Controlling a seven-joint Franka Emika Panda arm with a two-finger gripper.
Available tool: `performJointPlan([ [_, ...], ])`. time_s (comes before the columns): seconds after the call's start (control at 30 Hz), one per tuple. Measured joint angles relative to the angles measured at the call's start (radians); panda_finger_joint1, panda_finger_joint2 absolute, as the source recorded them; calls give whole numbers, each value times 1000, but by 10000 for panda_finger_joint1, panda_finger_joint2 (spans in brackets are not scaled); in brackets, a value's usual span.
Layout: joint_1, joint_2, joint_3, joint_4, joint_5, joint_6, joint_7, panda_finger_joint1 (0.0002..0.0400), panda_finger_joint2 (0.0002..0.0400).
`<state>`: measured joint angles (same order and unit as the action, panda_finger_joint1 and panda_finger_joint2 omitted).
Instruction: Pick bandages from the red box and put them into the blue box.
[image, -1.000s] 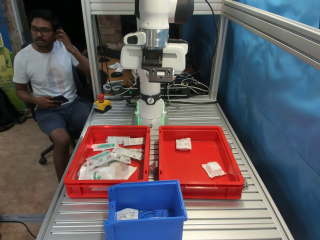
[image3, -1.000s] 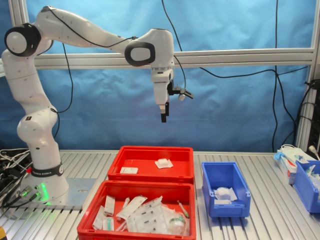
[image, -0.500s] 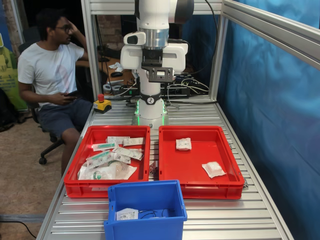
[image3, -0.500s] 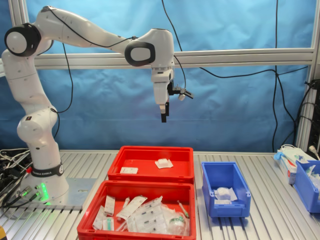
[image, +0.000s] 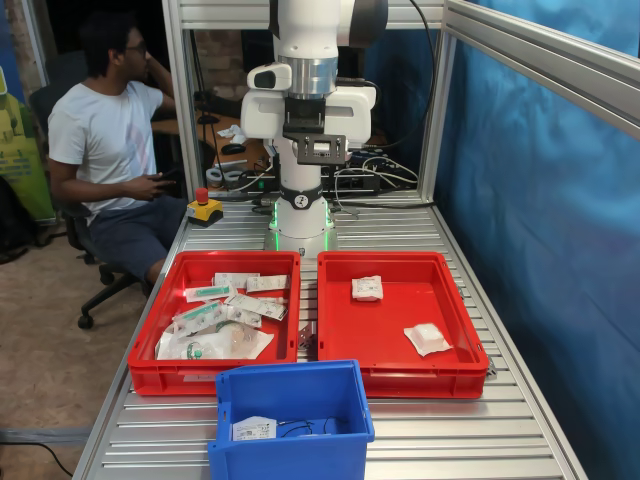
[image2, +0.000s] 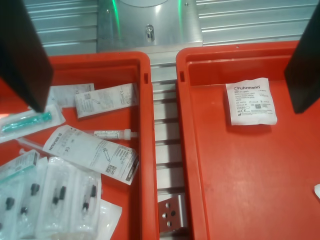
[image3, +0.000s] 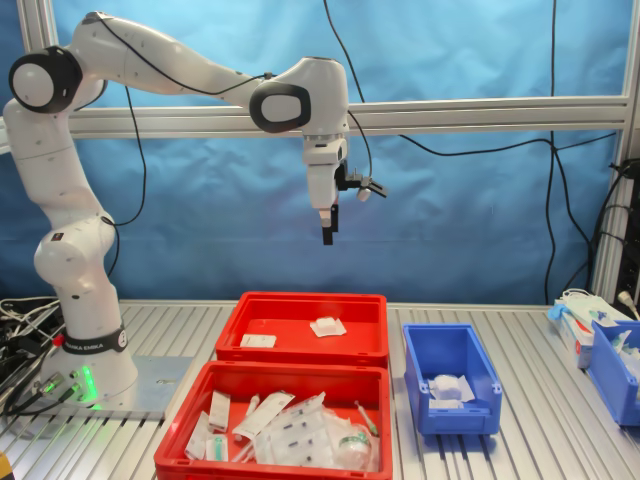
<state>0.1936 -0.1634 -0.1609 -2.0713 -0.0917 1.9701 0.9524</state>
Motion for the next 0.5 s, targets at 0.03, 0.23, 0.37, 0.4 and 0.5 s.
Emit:
performJointPlan([
  [0.03, 0, 0, 0, 0, 0, 0, 0, 400, 400],
  [0.23, 0, -5, 3, -8, 0, 0, 0, 400, 400],
  [0.37, 0, -29, 15, -44, 0, 12, 0, 400, 400],
  [0.4, 0, -35, 17, -53, 0, 18, 0, 400, 400],
  [0.5, 0, -64, 29, -97, 0, 54, 0, 400, 400],
])
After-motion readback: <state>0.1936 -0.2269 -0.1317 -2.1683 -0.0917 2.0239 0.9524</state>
